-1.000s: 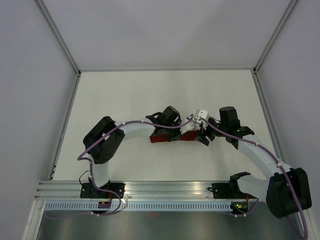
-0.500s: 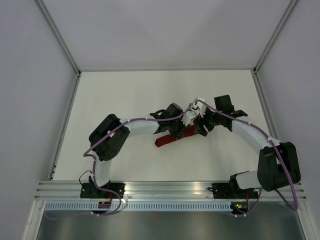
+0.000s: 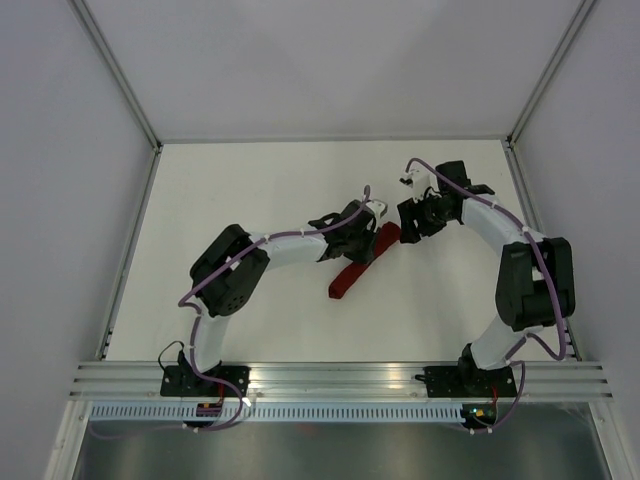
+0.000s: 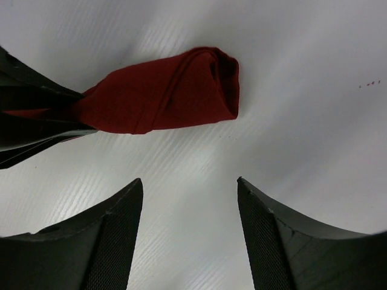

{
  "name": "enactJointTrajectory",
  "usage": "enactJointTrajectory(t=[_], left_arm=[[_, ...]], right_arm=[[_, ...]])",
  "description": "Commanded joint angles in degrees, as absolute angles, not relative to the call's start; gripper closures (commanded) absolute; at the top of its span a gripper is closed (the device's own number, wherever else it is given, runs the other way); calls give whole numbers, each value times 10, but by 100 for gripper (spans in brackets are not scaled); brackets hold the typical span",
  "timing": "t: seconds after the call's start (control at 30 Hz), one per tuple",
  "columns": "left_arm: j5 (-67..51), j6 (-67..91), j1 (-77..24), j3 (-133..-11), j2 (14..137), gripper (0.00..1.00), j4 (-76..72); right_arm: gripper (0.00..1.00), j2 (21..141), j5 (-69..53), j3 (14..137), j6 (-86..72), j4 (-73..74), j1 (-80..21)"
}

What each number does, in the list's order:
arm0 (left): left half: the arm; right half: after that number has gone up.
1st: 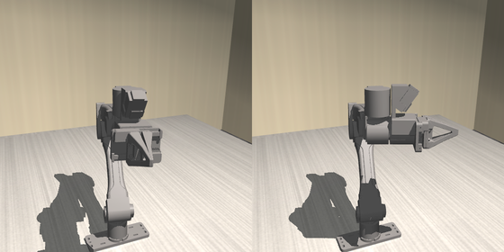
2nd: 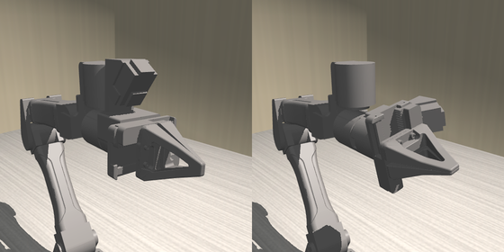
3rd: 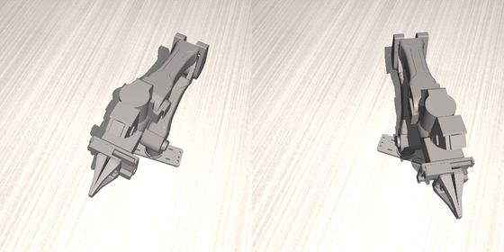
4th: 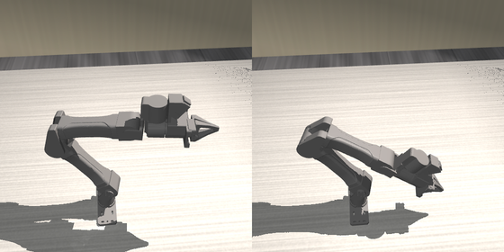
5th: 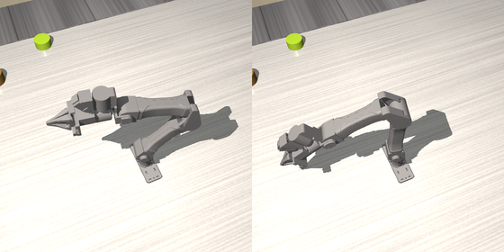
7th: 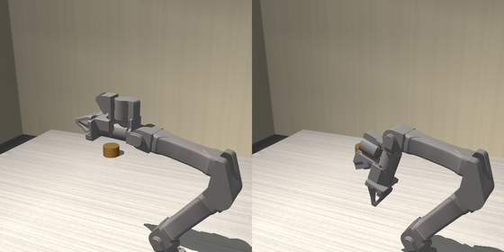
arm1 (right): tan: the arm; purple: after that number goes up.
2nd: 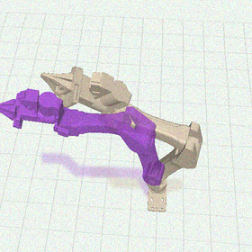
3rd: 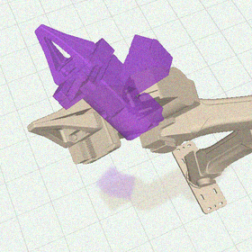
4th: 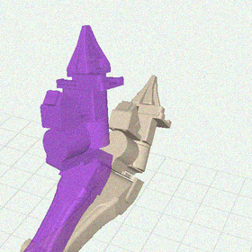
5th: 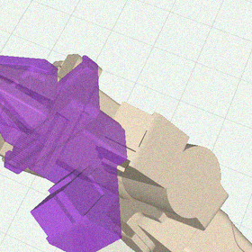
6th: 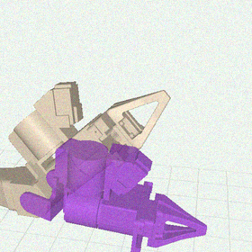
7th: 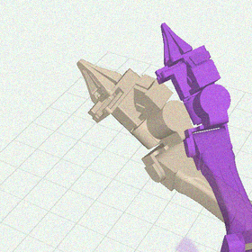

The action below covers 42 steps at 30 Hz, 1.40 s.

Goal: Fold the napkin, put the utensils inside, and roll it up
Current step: Roll the napkin with the utensil

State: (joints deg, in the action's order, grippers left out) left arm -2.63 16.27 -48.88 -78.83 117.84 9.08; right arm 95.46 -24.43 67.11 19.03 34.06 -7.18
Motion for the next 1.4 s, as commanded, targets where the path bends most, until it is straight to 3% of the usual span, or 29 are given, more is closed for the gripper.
enactJointTrajectory(t=[0.0, 0.2, 0.57, 1.0, 1.37], left_arm=[[38, 250, -483, -777, 1230, 70, 186], [43, 303, -484, -800, 1243, 69, 186], [53, 369, -489, -820, 1259, 61, 183], [56, 396, -490, -831, 1259, 45, 175], [73, 371, -490, -838, 1230, 41, 168]], right_arm=[[33, 994, -205, 709, 128, 383, -73], [46, 1062, -199, 751, 95, 394, -74], [57, 1144, -153, 806, 38, 375, -106], [62, 1203, -124, 879, 14, 376, -110], [63, 1237, -112, 932, 14, 387, -117]])
